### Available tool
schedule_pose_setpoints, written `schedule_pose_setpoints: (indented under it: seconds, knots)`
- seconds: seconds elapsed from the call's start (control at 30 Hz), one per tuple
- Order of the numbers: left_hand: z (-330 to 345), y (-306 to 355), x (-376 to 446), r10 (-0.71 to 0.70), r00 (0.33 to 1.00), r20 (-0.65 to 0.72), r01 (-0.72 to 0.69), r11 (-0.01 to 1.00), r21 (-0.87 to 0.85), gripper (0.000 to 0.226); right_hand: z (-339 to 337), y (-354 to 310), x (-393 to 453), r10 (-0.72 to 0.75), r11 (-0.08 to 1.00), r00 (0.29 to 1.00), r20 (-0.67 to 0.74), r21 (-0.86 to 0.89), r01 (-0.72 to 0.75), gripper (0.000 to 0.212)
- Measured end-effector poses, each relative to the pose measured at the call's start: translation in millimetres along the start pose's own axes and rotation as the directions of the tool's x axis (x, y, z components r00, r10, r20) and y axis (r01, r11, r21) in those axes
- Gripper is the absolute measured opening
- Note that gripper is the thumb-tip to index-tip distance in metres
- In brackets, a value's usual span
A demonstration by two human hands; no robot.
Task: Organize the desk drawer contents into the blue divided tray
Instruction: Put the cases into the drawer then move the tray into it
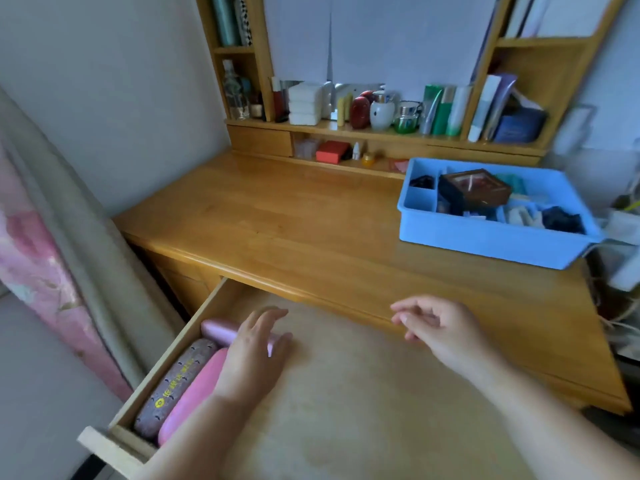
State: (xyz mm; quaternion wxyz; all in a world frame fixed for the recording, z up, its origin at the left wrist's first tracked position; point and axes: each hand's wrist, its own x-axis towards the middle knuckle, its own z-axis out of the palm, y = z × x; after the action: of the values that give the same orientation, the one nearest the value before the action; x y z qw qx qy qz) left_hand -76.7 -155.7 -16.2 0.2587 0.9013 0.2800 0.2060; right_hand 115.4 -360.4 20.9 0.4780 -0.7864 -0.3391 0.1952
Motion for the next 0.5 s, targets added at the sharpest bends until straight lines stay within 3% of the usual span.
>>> schedule_pose_setpoints:
  seconds: [0.1,0.23,0.37,0.43,0.5]
  knots:
    - [22.5,69.2,40.3,0.104,0.994,-0.028,-0.107,0.986,-0.127,0.024,-68.9,6.8,3.3,-0.02,0.995,0.967,-0.254,-0.099,-0.005,0.024]
    - [53.2,139.4,107.4,0.017,0.999,-0.047,-0.03,0.953,-0.301,0.022,-145.1,26.2,28.7,-0.014,0.977,0.866,-0.499,-0.191,-0.094,0.018]
    - [74.8,172.9,176.8,-0.136,0.991,0.006,0.133,0.958,-0.253,0.042,-194.3,52.8,69.3,-0.002,0.951,0.811,-0.585,-0.252,-0.18,0.011]
    - [86.8,178.7,205.8,-0.216,0.973,0.085,0.231,0.943,-0.239,0.047,-209.5,67.0,89.3,0.033,0.934,0.786,-0.617,-0.262,-0.245,0.019]
    - [100.1,182.1,229.3,-0.256,0.955,0.152,0.288,0.92,-0.264,0.036,-219.9,80.6,107.7,0.143,0.909,0.758,-0.636,-0.218,-0.355,0.036]
